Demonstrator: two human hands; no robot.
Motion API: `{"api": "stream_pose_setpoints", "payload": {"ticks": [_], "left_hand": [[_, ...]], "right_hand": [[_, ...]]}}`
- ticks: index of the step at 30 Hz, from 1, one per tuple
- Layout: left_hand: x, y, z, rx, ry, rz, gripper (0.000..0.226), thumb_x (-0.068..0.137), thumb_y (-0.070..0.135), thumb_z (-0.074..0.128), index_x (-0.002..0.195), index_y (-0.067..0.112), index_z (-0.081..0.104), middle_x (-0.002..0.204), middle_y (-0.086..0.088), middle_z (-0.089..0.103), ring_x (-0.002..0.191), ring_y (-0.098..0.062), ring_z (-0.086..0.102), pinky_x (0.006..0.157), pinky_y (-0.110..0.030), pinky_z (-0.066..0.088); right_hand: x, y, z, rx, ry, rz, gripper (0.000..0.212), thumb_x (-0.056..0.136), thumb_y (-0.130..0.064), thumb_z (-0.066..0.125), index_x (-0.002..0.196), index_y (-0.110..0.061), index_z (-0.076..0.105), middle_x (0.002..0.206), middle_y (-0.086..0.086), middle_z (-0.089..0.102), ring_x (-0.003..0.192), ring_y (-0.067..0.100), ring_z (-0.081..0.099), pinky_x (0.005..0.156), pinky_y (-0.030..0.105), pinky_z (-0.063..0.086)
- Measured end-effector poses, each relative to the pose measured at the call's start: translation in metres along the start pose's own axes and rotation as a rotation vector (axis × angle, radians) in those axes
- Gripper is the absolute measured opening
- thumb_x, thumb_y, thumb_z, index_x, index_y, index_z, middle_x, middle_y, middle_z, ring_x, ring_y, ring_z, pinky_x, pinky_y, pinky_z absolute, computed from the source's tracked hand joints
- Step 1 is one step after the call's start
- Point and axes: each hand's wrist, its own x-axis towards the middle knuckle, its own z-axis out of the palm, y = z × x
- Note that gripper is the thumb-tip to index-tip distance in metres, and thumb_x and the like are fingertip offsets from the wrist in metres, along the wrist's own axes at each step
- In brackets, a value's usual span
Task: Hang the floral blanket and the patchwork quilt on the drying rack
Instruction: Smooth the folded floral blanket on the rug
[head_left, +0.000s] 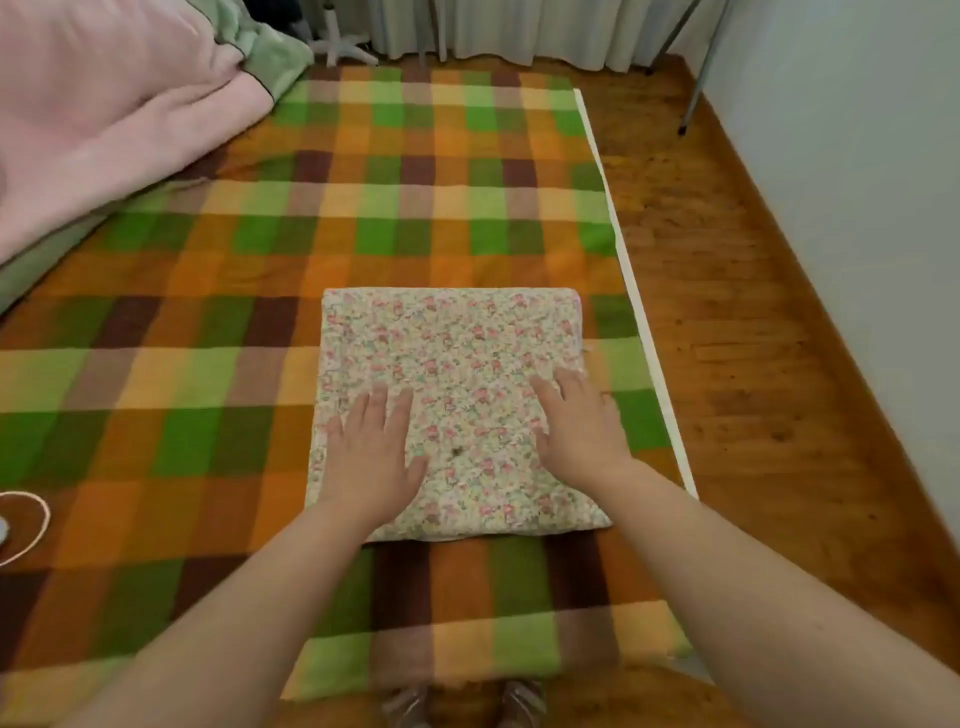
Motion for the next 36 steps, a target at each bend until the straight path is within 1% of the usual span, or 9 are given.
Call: {"api": "stream_pose_setpoints", "payload": {"ticks": [7, 11, 14, 20, 22, 24, 26, 31, 36], "left_hand": [[-0.007, -0.003, 0.103, 0.003, -0.107, 0.004, 0.074, 0.090, 0.051, 0.039, 0.147, 0.025, -0.001, 0.156, -0.010, 0.002, 0.142, -0.030, 0.004, 0.112, -0.051, 0.011], [-0.008, -0.009, 0.162, 0.066, -0.175, 0.020, 0.076, 0.088, 0.049, 0.044, 0.145, 0.030, -0.003, 0.156, -0.010, -0.003, 0.142, -0.031, -0.004, 0.113, -0.051, 0.005], [-0.009, -0.011, 0.197, 0.088, -0.211, 0.034, 0.077, 0.089, 0.038, 0.048, 0.146, 0.029, -0.003, 0.156, -0.013, -0.005, 0.142, -0.035, -0.004, 0.111, -0.055, 0.008], [0.001, -0.017, 0.217, 0.161, -0.064, 0.144, 0.089, 0.053, 0.014, 0.086, 0.133, 0.014, 0.048, 0.138, -0.026, 0.042, 0.125, -0.051, 0.036, 0.084, -0.077, 0.028], [0.007, -0.019, 0.221, 0.179, -0.012, 0.154, 0.091, 0.051, 0.007, 0.085, 0.133, 0.015, 0.047, 0.140, -0.025, 0.039, 0.125, -0.054, 0.033, 0.078, -0.080, 0.027], [0.016, -0.019, 0.225, 0.186, -0.016, 0.131, 0.096, 0.058, 0.002, 0.080, 0.139, 0.019, 0.031, 0.146, -0.021, 0.023, 0.129, -0.055, 0.025, 0.081, -0.081, 0.025], [0.022, -0.021, 0.229, 0.196, -0.020, 0.137, 0.101, 0.060, -0.001, 0.077, 0.141, 0.023, 0.022, 0.148, -0.020, 0.018, 0.131, -0.056, 0.019, 0.082, -0.081, 0.023], [0.028, -0.025, 0.231, 0.250, 0.007, 0.186, 0.103, 0.050, -0.004, 0.081, 0.135, 0.024, 0.030, 0.139, -0.028, 0.039, 0.120, -0.063, 0.031, 0.072, -0.082, 0.028], [0.034, -0.025, 0.231, 0.227, 0.010, 0.209, 0.097, 0.052, -0.002, 0.081, 0.133, 0.023, 0.032, 0.133, -0.031, 0.046, 0.112, -0.065, 0.039, 0.067, -0.080, 0.034]], "right_hand": [[-0.002, 0.016, 0.101, -0.037, -0.238, 0.020, 0.078, 0.080, -0.003, 0.052, 0.144, -0.024, 0.013, 0.155, 0.009, 0.006, 0.141, 0.027, 0.002, 0.110, 0.055, 0.010], [-0.003, 0.024, 0.159, -0.086, -0.347, -0.015, 0.077, 0.084, -0.011, 0.053, 0.144, -0.025, 0.007, 0.155, 0.009, 0.004, 0.141, 0.028, -0.001, 0.110, 0.058, 0.010], [-0.005, 0.029, 0.196, -0.085, -0.432, -0.035, 0.085, 0.083, -0.021, 0.051, 0.143, -0.033, -0.008, 0.155, 0.006, -0.011, 0.140, 0.029, -0.012, 0.109, 0.059, 0.002], [-0.004, 0.039, 0.233, -0.227, -0.254, -0.123, 0.108, 0.083, -0.019, 0.056, 0.129, -0.034, -0.040, 0.147, 0.010, -0.035, 0.128, 0.037, -0.036, 0.104, 0.068, -0.001], [-0.001, 0.043, 0.237, -0.254, -0.222, -0.161, 0.113, 0.081, -0.023, 0.061, 0.128, -0.033, -0.042, 0.139, 0.010, -0.043, 0.129, 0.041, -0.035, 0.101, 0.072, 0.000], [0.001, 0.046, 0.242, -0.261, -0.211, -0.176, 0.115, 0.079, -0.026, 0.063, 0.130, -0.033, -0.040, 0.137, 0.010, -0.045, 0.129, 0.042, -0.034, 0.098, 0.075, -0.001], [0.002, 0.048, 0.245, -0.292, -0.198, -0.200, 0.116, 0.077, -0.028, 0.065, 0.132, -0.031, -0.037, 0.140, 0.013, -0.040, 0.129, 0.044, -0.032, 0.096, 0.077, 0.003], [0.013, 0.055, 0.246, -0.375, -0.155, -0.257, 0.113, 0.078, -0.030, 0.067, 0.136, -0.031, -0.030, 0.147, 0.015, -0.022, 0.132, 0.047, -0.018, 0.091, 0.079, 0.016], [0.022, 0.055, 0.240, -0.426, -0.121, -0.273, 0.100, 0.061, -0.032, 0.082, 0.139, -0.028, 0.019, 0.144, 0.018, 0.037, 0.125, 0.049, 0.037, 0.074, 0.075, 0.038]]}}
